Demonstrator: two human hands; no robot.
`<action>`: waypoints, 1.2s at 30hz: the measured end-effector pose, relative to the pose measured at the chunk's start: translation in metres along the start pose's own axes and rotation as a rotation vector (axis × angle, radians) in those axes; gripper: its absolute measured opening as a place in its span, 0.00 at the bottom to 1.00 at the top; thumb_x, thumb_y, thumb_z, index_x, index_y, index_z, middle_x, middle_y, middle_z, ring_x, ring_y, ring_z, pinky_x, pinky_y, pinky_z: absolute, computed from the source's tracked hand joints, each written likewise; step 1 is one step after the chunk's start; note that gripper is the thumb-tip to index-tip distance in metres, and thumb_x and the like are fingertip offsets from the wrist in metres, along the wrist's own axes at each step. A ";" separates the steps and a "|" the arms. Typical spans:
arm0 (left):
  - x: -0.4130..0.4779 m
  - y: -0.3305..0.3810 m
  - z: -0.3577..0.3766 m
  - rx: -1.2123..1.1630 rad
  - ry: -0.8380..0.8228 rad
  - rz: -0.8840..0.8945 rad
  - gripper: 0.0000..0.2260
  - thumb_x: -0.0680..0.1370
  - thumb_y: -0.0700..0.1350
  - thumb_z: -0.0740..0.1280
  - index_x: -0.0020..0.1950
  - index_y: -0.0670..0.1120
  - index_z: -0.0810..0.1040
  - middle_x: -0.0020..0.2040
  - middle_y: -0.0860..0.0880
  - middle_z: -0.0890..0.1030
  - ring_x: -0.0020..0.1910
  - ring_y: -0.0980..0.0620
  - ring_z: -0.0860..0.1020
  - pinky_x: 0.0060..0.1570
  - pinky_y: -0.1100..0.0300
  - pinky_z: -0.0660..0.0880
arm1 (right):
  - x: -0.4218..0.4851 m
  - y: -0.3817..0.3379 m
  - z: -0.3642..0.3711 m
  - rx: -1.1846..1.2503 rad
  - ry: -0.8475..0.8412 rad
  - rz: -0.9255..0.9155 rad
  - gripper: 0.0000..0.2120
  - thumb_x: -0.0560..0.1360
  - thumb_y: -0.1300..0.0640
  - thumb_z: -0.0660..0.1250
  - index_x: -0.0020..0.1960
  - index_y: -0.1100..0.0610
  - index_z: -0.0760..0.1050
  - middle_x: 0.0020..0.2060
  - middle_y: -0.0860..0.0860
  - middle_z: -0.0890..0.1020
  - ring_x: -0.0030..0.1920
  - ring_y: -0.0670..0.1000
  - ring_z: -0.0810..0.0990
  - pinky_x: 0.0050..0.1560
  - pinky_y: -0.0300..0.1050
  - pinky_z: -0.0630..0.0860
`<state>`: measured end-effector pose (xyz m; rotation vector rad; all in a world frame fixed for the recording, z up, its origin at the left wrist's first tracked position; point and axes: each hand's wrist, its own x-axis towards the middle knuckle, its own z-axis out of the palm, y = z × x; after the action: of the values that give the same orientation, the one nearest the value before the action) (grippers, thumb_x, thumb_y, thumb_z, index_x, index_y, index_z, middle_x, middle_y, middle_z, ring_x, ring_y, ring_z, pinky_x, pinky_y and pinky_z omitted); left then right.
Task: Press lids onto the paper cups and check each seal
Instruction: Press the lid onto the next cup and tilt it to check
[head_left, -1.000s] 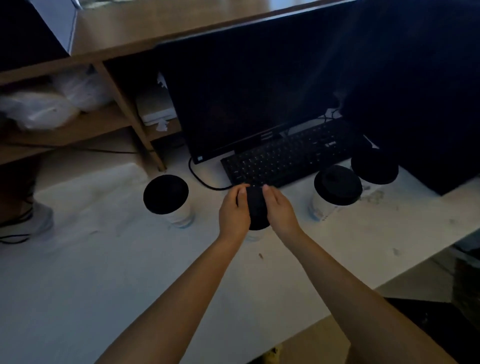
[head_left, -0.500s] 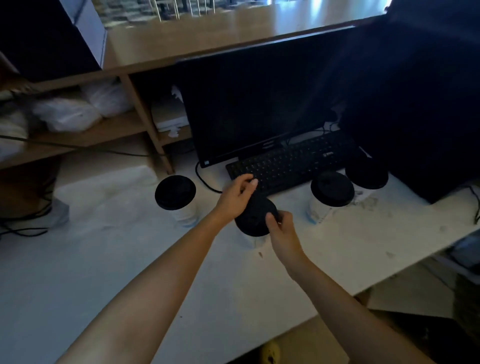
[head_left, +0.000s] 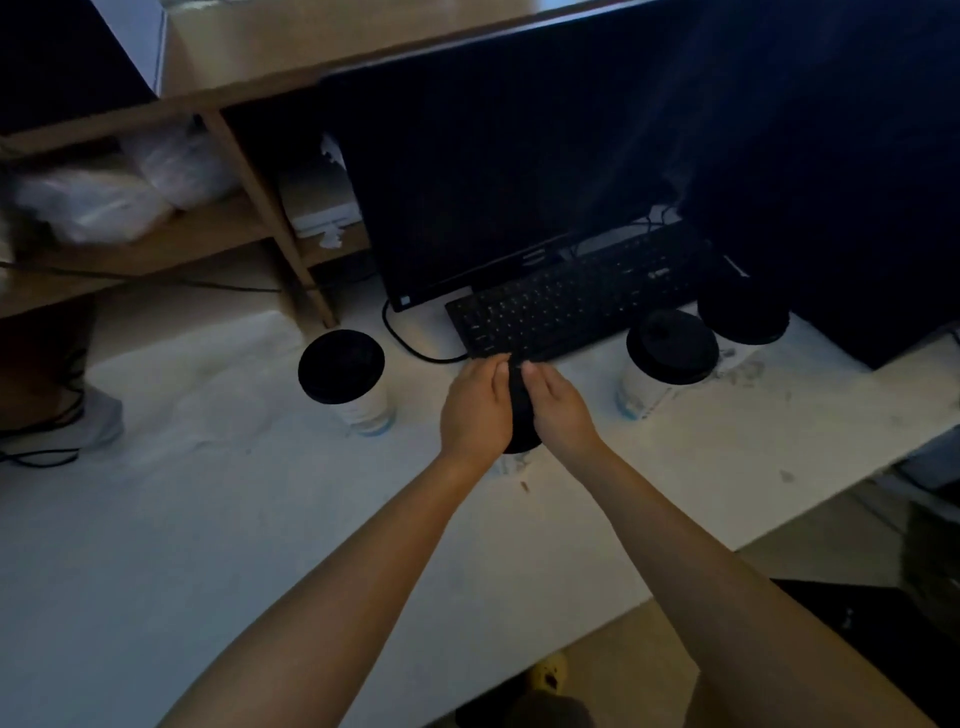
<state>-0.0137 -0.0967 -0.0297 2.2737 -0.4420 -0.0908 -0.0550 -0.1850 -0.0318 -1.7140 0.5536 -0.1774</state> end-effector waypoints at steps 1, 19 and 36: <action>0.000 -0.001 0.001 0.011 0.007 0.011 0.16 0.82 0.45 0.52 0.63 0.43 0.75 0.60 0.45 0.77 0.59 0.49 0.74 0.50 0.69 0.61 | 0.001 0.001 0.001 -0.011 0.009 -0.014 0.17 0.82 0.54 0.52 0.56 0.64 0.74 0.49 0.57 0.79 0.49 0.49 0.75 0.42 0.35 0.66; 0.022 0.007 -0.032 0.514 -0.364 0.466 0.20 0.80 0.56 0.53 0.70 0.52 0.69 0.67 0.52 0.73 0.68 0.51 0.66 0.65 0.51 0.65 | -0.046 0.057 -0.028 -0.035 -0.338 0.016 0.22 0.78 0.66 0.57 0.70 0.54 0.61 0.68 0.51 0.68 0.70 0.51 0.65 0.72 0.51 0.60; -0.002 0.014 -0.008 0.724 -0.398 0.467 0.22 0.79 0.58 0.44 0.68 0.55 0.67 0.67 0.56 0.69 0.65 0.54 0.66 0.58 0.54 0.59 | -0.002 0.068 -0.015 -0.114 -0.540 -0.063 0.41 0.67 0.52 0.75 0.73 0.52 0.57 0.67 0.46 0.68 0.68 0.47 0.66 0.64 0.39 0.65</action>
<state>-0.0175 -0.0993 -0.0140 2.7747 -1.3885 -0.1646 -0.0809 -0.2053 -0.0930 -1.7958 0.1107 0.2741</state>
